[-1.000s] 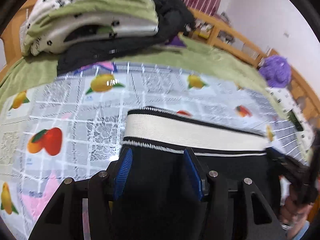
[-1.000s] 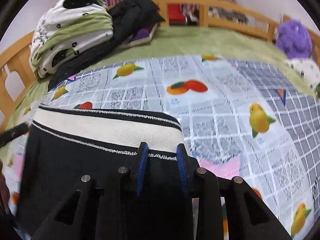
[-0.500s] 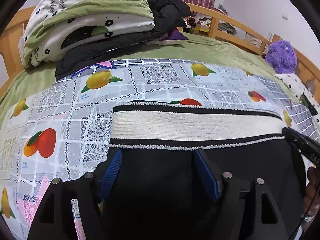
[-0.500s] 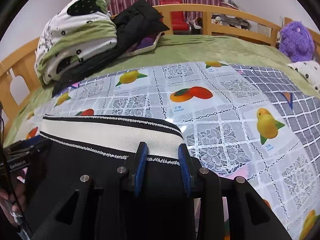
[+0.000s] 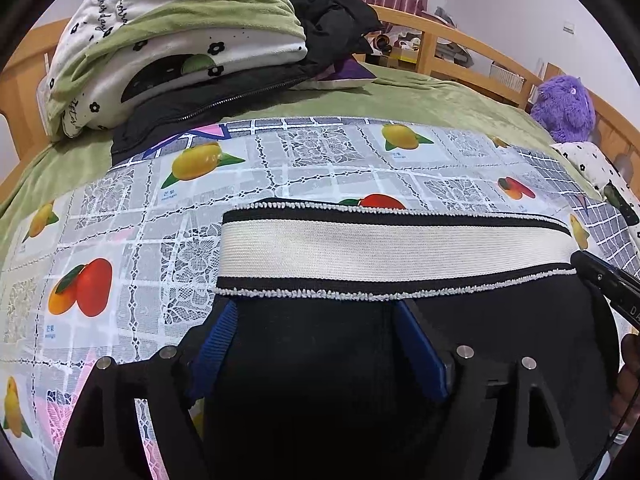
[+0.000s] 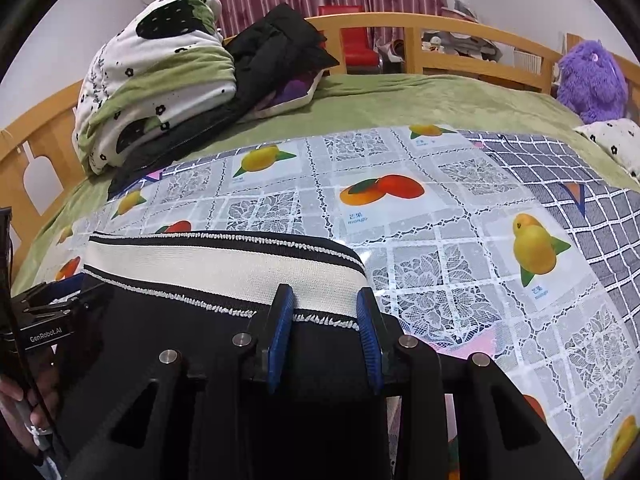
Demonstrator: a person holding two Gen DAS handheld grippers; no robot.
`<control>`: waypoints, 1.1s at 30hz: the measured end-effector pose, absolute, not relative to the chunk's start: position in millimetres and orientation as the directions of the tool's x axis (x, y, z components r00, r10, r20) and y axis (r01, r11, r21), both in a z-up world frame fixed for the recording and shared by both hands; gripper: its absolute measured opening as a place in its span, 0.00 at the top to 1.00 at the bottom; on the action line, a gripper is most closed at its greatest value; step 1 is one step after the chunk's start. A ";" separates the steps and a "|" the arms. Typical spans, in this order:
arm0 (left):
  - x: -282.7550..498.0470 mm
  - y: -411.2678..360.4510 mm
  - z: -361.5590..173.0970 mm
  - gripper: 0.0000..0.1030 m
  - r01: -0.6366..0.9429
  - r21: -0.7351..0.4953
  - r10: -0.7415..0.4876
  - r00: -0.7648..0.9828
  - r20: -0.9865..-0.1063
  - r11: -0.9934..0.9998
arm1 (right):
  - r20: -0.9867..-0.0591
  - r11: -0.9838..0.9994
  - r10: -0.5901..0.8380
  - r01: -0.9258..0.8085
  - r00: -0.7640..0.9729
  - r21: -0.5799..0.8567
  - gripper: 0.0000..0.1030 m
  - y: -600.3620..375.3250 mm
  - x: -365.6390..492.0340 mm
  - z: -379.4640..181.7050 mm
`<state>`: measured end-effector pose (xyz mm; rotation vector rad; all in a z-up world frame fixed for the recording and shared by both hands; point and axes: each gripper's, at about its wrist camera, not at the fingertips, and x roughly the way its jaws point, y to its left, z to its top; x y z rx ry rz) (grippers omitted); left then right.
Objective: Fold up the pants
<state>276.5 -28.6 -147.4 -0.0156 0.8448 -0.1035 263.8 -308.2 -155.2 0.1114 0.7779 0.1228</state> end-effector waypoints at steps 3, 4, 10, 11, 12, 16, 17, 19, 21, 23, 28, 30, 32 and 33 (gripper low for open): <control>276.5 -28.7 -147.4 0.22 0.086 -0.057 -0.099 0.658 -0.746 0.995 | -0.690 0.987 0.152 -0.073 0.708 0.143 0.69 -308.3 263.8 -155.4; 276.5 -28.7 -147.4 0.22 0.086 -0.057 -0.099 0.658 -0.746 0.995 | -0.689 0.987 0.155 -0.074 0.708 0.146 0.69 -308.8 263.6 -155.5; 276.5 -28.2 -147.4 0.22 0.086 -0.059 -0.101 0.658 -0.746 0.995 | -0.687 0.988 0.145 -0.071 0.712 0.134 0.68 -307.0 262.1 -154.9; 276.5 -28.1 -147.1 0.22 0.087 -0.058 -0.101 0.658 -0.746 0.995 | -0.687 0.988 0.147 -0.071 0.712 0.137 0.68 -307.3 262.2 -154.8; 276.6 -28.0 -147.1 0.22 0.087 -0.057 -0.100 0.658 -0.746 0.995 | -0.687 0.988 0.149 -0.072 0.712 0.140 0.68 -307.8 262.1 -154.8; 276.6 -27.8 -147.2 0.22 0.087 -0.058 -0.101 0.658 -0.747 0.995 | -0.686 0.987 0.149 -0.072 0.712 0.140 0.68 -308.2 262.1 -154.7; 276.6 -27.9 -147.2 0.22 0.087 -0.057 -0.100 0.658 -0.746 0.995 | -0.686 0.988 0.148 -0.071 0.712 0.139 0.68 -308.2 261.9 -154.6; 276.6 -27.8 -147.2 0.22 0.087 -0.058 -0.101 0.657 -0.747 0.995 | -0.686 0.988 0.148 -0.071 0.713 0.139 0.68 -308.5 262.1 -154.7; 276.7 -27.8 -147.3 0.22 0.087 -0.058 -0.101 0.657 -0.747 0.995 | -0.686 0.988 0.149 -0.072 0.713 0.140 0.68 -308.4 262.2 -154.7; 276.8 -27.8 -147.3 0.22 0.087 -0.058 -0.101 0.657 -0.747 0.995 | -0.686 0.988 0.148 -0.072 0.712 0.139 0.68 -308.4 262.2 -154.7; 277.0 -26.6 -147.2 0.20 0.085 -0.060 -0.102 0.655 -0.748 0.995 | -0.685 0.988 0.145 -0.071 0.714 0.136 0.68 -308.4 261.5 -154.2; 277.1 -26.3 -147.3 0.19 0.085 -0.061 -0.102 0.655 -0.749 0.994 | -0.685 0.989 0.142 -0.069 0.714 0.134 0.67 -307.6 261.3 -154.0; 277.2 -26.4 -147.3 0.19 0.086 -0.061 -0.103 0.655 -0.749 0.994 | -0.686 0.989 0.141 -0.067 0.714 0.133 0.67 -306.9 260.9 -153.7; 277.2 -26.4 -147.3 0.19 0.086 -0.061 -0.103 0.655 -0.748 0.994 | -0.686 0.989 0.140 -0.065 0.714 0.134 0.66 -306.9 260.8 -153.6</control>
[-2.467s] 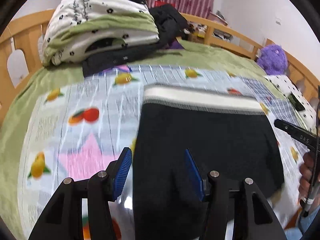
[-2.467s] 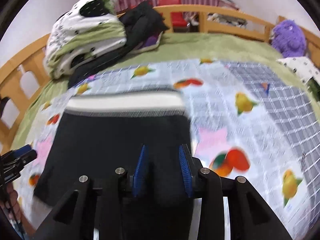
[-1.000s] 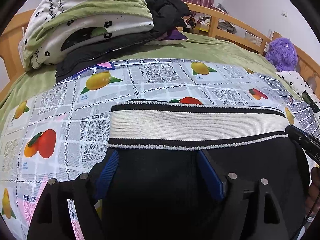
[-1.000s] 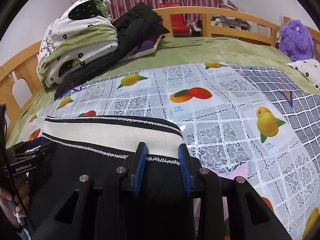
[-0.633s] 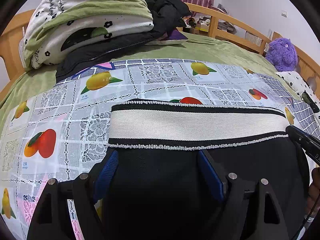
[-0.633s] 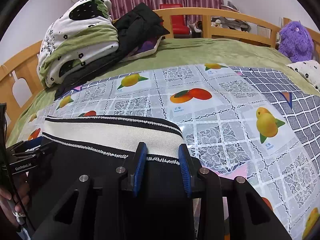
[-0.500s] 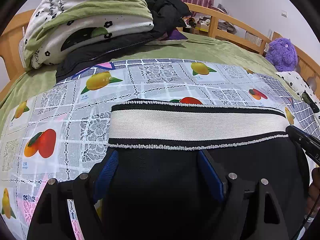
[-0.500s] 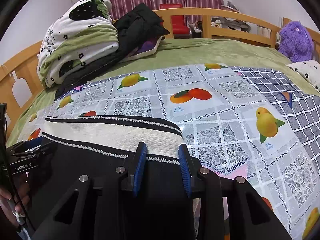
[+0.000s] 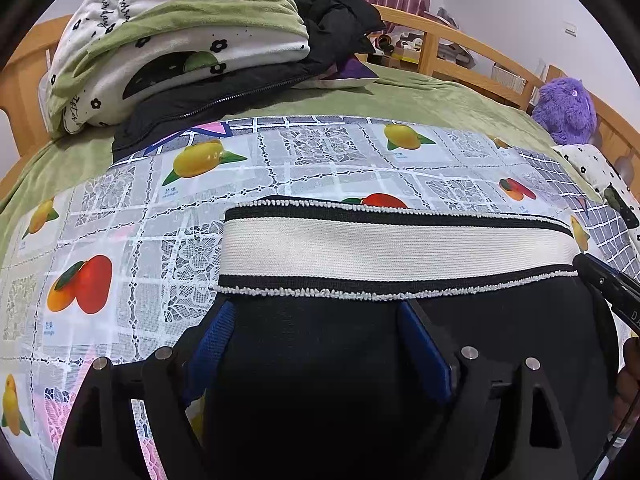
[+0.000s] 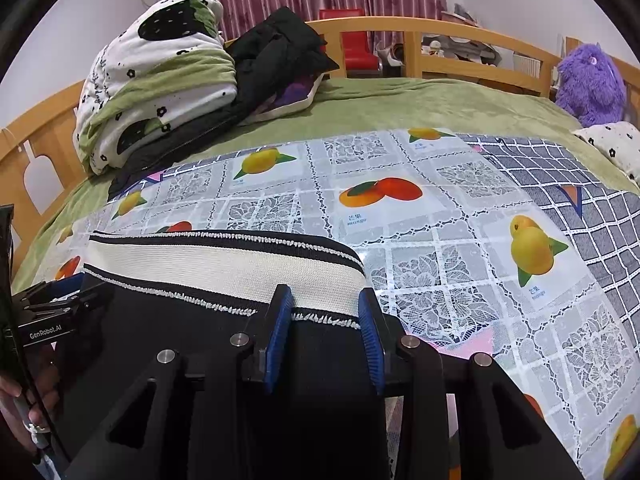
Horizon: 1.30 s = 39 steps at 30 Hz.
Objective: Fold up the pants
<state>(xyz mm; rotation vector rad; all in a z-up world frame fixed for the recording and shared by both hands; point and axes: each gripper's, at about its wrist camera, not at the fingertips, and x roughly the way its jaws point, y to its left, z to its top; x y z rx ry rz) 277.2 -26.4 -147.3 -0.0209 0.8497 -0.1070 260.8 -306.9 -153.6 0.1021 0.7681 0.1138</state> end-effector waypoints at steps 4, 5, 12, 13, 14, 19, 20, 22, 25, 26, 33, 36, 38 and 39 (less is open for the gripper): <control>274.9 -24.4 -145.8 0.19 0.092 -0.074 -0.116 0.663 -0.740 0.993 | -0.684 0.986 0.153 -0.069 0.713 0.149 0.66 -308.7 259.0 -153.3; 273.7 -23.3 -144.8 0.20 0.095 -0.084 -0.126 0.666 -0.735 0.992 | -0.683 0.985 0.161 -0.070 0.713 0.158 0.65 -310.0 257.8 -153.0; 262.7 0.0 -124.9 0.20 0.132 -0.226 -0.251 0.710 -0.658 0.965 | -0.651 0.965 0.246 -0.122 0.718 0.231 0.61 -327.8 241.9 -142.2; 263.6 6.1 -123.4 0.20 0.127 -0.257 -0.269 0.712 -0.649 0.958 | -0.644 0.964 0.243 -0.105 0.726 0.245 0.61 -333.8 241.7 -140.6; 266.4 16.0 -123.4 0.20 0.110 -0.296 -0.283 0.709 -0.645 0.949 | -0.642 0.962 0.241 -0.091 0.728 0.259 0.61 -339.1 242.3 -140.2; 286.8 34.3 -145.4 0.21 0.042 -0.369 -0.312 0.623 -0.717 0.929 | -0.683 0.941 0.286 -0.064 0.672 0.331 0.62 -348.7 257.8 -157.5; 291.4 34.4 -151.5 0.22 0.041 -0.388 -0.335 0.596 -0.730 0.921 | -0.677 0.940 0.288 -0.066 0.677 0.334 0.62 -348.3 258.4 -158.3; 297.1 32.6 -160.2 0.22 0.053 -0.423 -0.378 0.559 -0.738 0.905 | -0.675 0.937 0.297 -0.071 0.675 0.341 0.65 -348.3 259.1 -159.3; 294.2 27.1 -158.1 0.35 0.069 -0.429 -0.388 0.572 -0.723 0.901 | -0.671 0.940 0.294 -0.081 0.680 0.330 0.78 -343.9 260.4 -161.4; 291.7 24.6 -155.1 0.43 0.075 -0.414 -0.376 0.584 -0.719 0.907 | -0.673 0.955 0.256 -0.074 0.694 0.287 0.83 -338.6 259.3 -159.9; 286.6 12.7 -144.9 0.58 0.088 -0.360 -0.331 0.632 -0.700 0.929 | -0.672 0.960 0.231 -0.053 0.703 0.274 0.89 -340.2 257.1 -156.5; 288.8 9.2 -150.3 0.45 0.071 -0.345 -0.314 0.617 -0.722 0.936 | -0.694 0.978 0.177 -0.044 0.698 0.205 0.89 -332.1 259.4 -158.2; 287.4 7.8 -150.0 0.44 0.078 -0.337 -0.311 0.615 -0.724 0.938 | -0.695 0.989 0.130 -0.040 0.707 0.145 0.87 -324.3 257.6 -157.2; 286.6 7.5 -149.8 0.43 0.085 -0.338 -0.317 0.610 -0.726 0.937 | -0.693 0.990 0.125 -0.042 0.710 0.136 0.85 -323.7 256.7 -156.3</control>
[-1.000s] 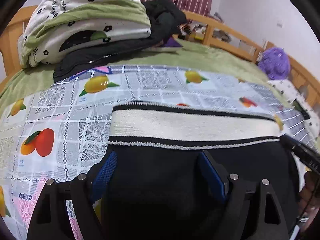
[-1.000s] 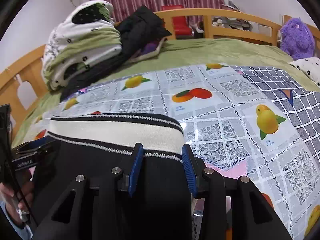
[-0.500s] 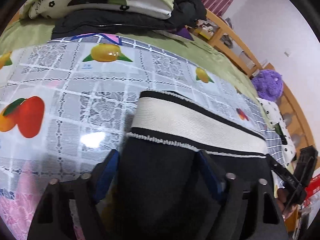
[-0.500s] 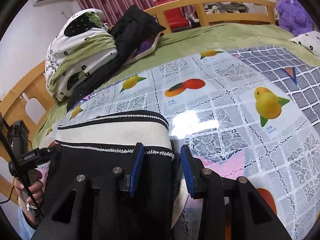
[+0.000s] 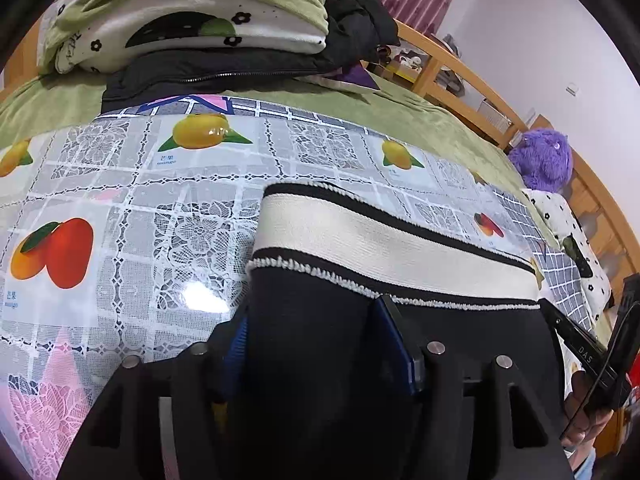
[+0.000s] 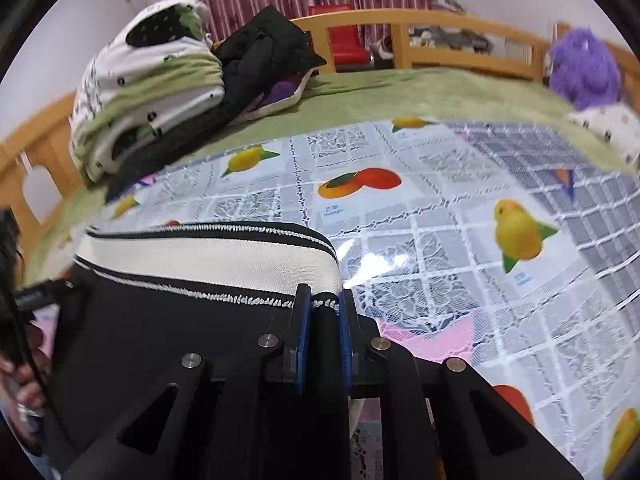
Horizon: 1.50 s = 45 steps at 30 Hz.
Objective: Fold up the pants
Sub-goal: 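Lower the folded pants onto the sheet and open both tools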
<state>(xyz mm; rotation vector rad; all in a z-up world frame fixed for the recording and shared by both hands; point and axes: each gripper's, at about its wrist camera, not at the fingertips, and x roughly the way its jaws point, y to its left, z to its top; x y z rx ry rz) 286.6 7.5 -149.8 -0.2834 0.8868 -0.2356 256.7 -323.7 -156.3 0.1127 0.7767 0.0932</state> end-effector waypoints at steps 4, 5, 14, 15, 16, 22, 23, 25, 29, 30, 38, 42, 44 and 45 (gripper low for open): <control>280.5 12.8 -150.8 0.43 0.092 -0.351 -0.338 0.569 -0.750 0.932 | -0.718 0.979 0.154 -0.006 0.678 0.204 0.72 -339.5 251.6 -154.1; 275.0 15.1 -150.0 0.43 0.088 -0.352 -0.340 0.548 -0.764 0.932 | -0.727 0.969 0.186 -0.001 0.662 0.247 0.72 -345.4 247.6 -153.8; 168.4 25.4 -148.0 0.44 0.117 -0.242 -0.268 0.489 -0.830 0.963 | -0.766 0.943 0.265 0.009 0.585 0.333 0.71 -359.9 155.0 -154.2; 156.4 27.3 -145.9 0.44 0.128 -0.233 -0.266 0.494 -0.828 0.964 | -0.775 0.941 0.274 0.009 0.570 0.339 0.71 -359.0 147.6 -155.4; 141.4 28.6 -143.5 0.44 0.141 -0.218 -0.260 0.503 -0.824 0.966 | -0.783 0.940 0.278 0.012 0.556 0.342 0.71 -357.5 139.7 -157.3; 66.9 42.3 -139.6 0.43 0.244 -0.143 -0.256 0.535 -0.805 0.959 | -0.792 0.929 0.291 0.039 0.537 0.367 0.71 -353.0 99.4 -155.4; 61.8 41.7 -141.6 0.43 0.249 -0.118 -0.238 0.534 -0.812 0.961 | -0.792 0.928 0.294 0.040 0.535 0.371 0.71 -351.6 95.6 -155.1; 54.2 40.8 -149.3 0.45 0.234 -0.023 -0.149 0.542 -0.827 0.972 | -0.802 0.935 0.278 0.042 0.529 0.351 0.71 -348.6 90.7 -152.9; 48.2 33.5 -150.9 0.45 0.272 0.053 -0.114 0.563 -0.818 0.961 | -0.798 0.937 0.261 0.056 0.544 0.344 0.71 -347.3 82.9 -144.9; 47.6 28.4 -151.6 0.45 0.293 0.062 -0.119 0.562 -0.818 0.954 | -0.797 0.938 0.261 0.053 0.545 0.343 0.71 -346.4 81.8 -143.6; 53.2 7.3 -142.5 0.84 0.296 0.117 -0.112 0.653 -0.749 0.948 | -0.801 0.941 0.235 0.077 0.550 0.329 0.71 -346.6 79.0 -139.7; 54.7 27.3 -141.5 0.85 0.235 -0.036 -0.189 0.674 -0.714 0.971 | -0.803 0.942 0.236 0.074 0.548 0.328 0.71 -345.3 79.7 -139.9; 57.8 21.9 -162.1 0.84 0.234 0.016 -0.140 0.635 -0.759 0.972 | -0.816 0.944 0.238 0.074 0.526 0.323 0.71 -344.3 83.3 -144.4; 52.1 19.2 -164.1 0.83 0.245 0.046 -0.129 0.653 -0.747 0.968 | -0.826 0.946 0.234 0.075 0.513 0.315 0.71 -344.1 85.2 -147.2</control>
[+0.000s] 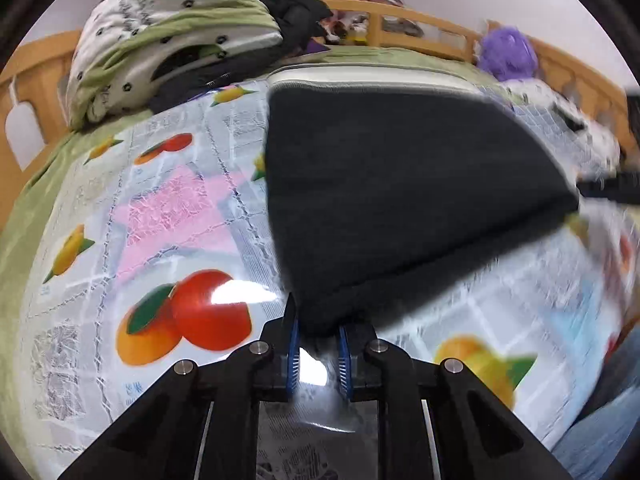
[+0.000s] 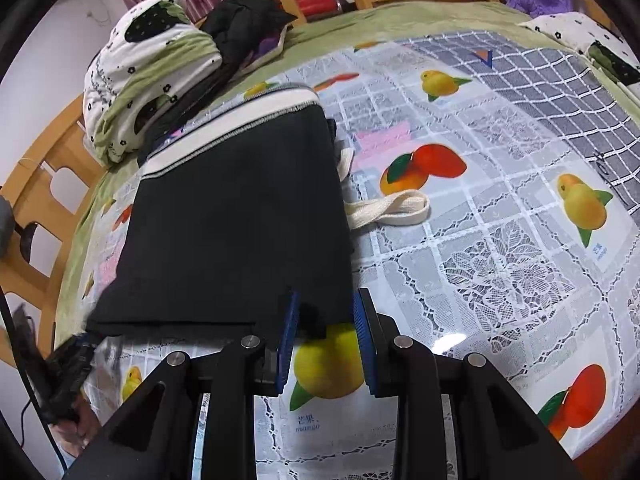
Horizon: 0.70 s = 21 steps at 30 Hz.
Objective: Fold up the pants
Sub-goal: 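Lower the folded pants onto the sheet and open both tools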
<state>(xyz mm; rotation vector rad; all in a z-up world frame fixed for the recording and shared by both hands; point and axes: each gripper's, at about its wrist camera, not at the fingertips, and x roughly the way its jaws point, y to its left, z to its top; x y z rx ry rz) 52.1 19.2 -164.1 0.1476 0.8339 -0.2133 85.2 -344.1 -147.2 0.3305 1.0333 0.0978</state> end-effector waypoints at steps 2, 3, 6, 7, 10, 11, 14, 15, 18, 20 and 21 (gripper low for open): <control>43.2 17.2 -159.7 0.82 0.264 0.080 -0.114 0.644 -0.757 0.961 | -0.857 0.956 0.219 0.072 0.466 0.284 0.71 -340.5 90.5 -155.7; 40.0 19.6 -156.1 0.82 0.268 0.070 -0.123 0.639 -0.760 0.961 | -0.864 0.958 0.221 0.063 0.453 0.278 0.72 -339.3 91.9 -158.1; 29.3 37.5 -138.0 0.79 0.266 0.009 -0.171 0.645 -0.745 0.964 | -0.845 0.965 0.210 0.033 0.492 0.260 0.72 -340.2 88.4 -149.5; 27.3 42.7 -132.6 0.77 0.257 -0.007 -0.180 0.657 -0.732 0.966 | -0.827 0.966 0.209 0.021 0.521 0.258 0.72 -340.7 86.2 -143.0; 36.7 52.4 -115.3 0.74 0.241 -0.074 -0.223 0.679 -0.700 0.968 | -0.788 0.962 0.232 -0.016 0.570 0.272 0.72 -338.2 88.6 -128.9; 44.9 51.2 -111.7 0.74 0.236 -0.091 -0.232 0.684 -0.692 0.967 | -0.784 0.963 0.237 -0.033 0.574 0.267 0.72 -334.2 92.6 -126.6; 72.0 39.6 -112.7 0.74 0.216 -0.135 -0.248 0.679 -0.691 0.967 | -0.780 0.962 0.264 -0.101 0.568 0.253 0.72 -317.3 106.2 -129.0; 79.6 35.4 -118.3 0.74 0.202 -0.137 -0.238 0.664 -0.709 0.970 | -0.794 0.963 0.268 -0.117 0.545 0.244 0.73 -312.4 111.4 -134.8; 88.0 22.8 -146.5 0.74 0.188 -0.070 -0.172 0.609 -0.774 0.980 | -0.829 0.974 0.227 -0.144 0.511 0.177 0.74 -304.3 116.0 -153.9; 76.1 20.3 -150.2 0.73 0.200 -0.044 -0.164 0.637 -0.753 0.979 | -0.852 0.975 0.205 -0.180 0.482 0.133 0.74 -299.6 110.4 -161.8; 72.4 21.3 -151.1 0.73 0.197 -0.053 -0.168 0.631 -0.757 0.979 | -0.866 0.977 0.183 -0.187 0.466 0.106 0.74 -297.5 108.4 -168.1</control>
